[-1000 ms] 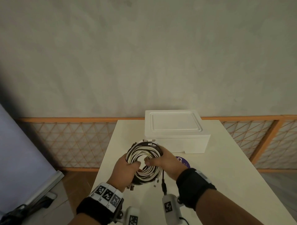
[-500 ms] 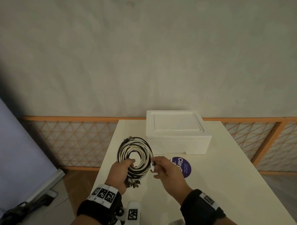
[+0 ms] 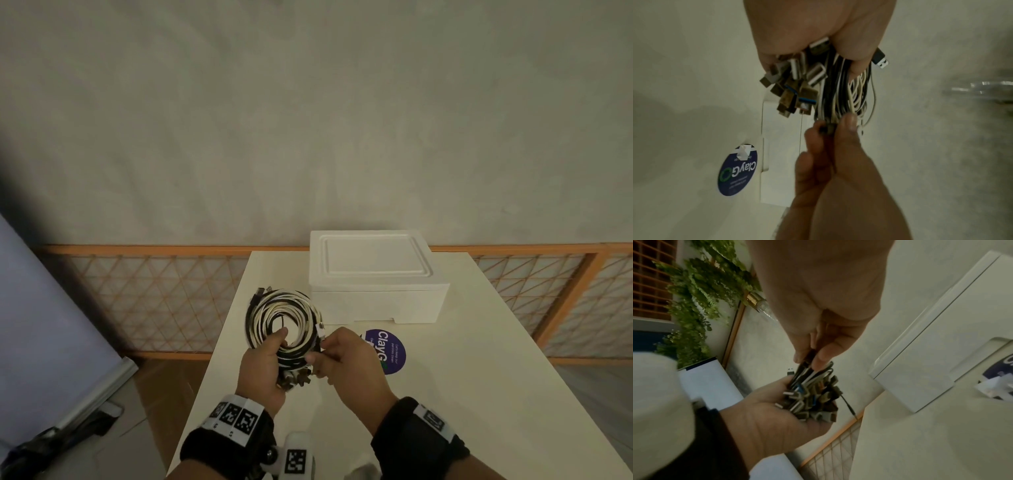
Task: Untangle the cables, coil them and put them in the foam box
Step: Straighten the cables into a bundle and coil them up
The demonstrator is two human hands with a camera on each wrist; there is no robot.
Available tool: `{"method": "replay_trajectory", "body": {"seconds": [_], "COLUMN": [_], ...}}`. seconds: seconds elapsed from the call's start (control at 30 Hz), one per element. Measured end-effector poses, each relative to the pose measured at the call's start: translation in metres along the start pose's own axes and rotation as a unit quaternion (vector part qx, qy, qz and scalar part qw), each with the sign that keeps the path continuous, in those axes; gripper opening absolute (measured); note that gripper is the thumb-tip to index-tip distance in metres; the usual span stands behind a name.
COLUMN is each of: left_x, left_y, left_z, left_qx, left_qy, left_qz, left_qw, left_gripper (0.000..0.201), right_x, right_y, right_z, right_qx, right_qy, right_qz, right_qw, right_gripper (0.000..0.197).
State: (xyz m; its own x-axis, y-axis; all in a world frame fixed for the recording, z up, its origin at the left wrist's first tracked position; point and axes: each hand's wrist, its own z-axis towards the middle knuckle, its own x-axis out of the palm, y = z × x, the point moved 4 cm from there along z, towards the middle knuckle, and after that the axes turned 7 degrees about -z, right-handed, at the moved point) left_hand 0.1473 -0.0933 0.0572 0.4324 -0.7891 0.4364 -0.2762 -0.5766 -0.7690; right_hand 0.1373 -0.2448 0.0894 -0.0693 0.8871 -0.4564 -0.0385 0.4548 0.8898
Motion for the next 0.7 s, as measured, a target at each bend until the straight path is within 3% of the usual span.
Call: {"method": "replay_trajectory", "body": {"seconds": [0.2,0.27,0.37,0.4,0.47,0.5,0.57,0.63,0.7], "left_x": [0.008,0.004,0.003,0.003,0.004,0.004,0.004,0.003,0.006], "left_y": [0.001,0.001,0.002,0.004,0.007,0.008,0.010,0.009,0.007], "left_z": [-0.004,-0.002,-0.002,-0.003,-0.002,-0.003,-0.003,-0.002,-0.001], "left_qx": [0.065,0.060,0.023,0.011,-0.007,-0.013,-0.019,-0.013,-0.005], "left_qy": [0.038,0.036,0.069,0.083,0.100,0.106,0.117,0.122,0.145], "left_qz": [-0.022,-0.031,-0.036,-0.033,-0.025,-0.023,-0.025,-0.029,-0.037], "left_qw": [0.997,0.997,0.997,0.996,0.995,0.994,0.993,0.992,0.989], "left_gripper": [0.038,0.047,0.049,0.050,0.057,0.061,0.066,0.058,0.053], "right_x": [0.006,0.006,0.003,0.001,-0.004,-0.005,-0.003,0.002,0.002], "right_y": [0.001,0.007,0.015,0.020,0.031,0.033,0.037,0.037,0.034], "right_z": [0.009,0.007,0.006,0.006,0.008,0.008,0.007,0.008,0.015], "right_qx": [0.036,0.008,-0.073,-0.116,-0.254,-0.300,-0.353,-0.373,-0.328], "right_qy": [0.020,0.059,0.093,0.083,0.001,-0.031,-0.057,-0.027,0.019], "right_qz": [-0.012,-0.017,-0.109,-0.171,-0.343,-0.384,-0.388,-0.357,-0.293], "right_qw": [0.999,0.998,0.987,0.975,0.905,0.873,0.849,0.856,0.898], "right_gripper": [0.015,0.010,0.017,0.016,0.017,0.021,0.036,0.030,0.009]}}
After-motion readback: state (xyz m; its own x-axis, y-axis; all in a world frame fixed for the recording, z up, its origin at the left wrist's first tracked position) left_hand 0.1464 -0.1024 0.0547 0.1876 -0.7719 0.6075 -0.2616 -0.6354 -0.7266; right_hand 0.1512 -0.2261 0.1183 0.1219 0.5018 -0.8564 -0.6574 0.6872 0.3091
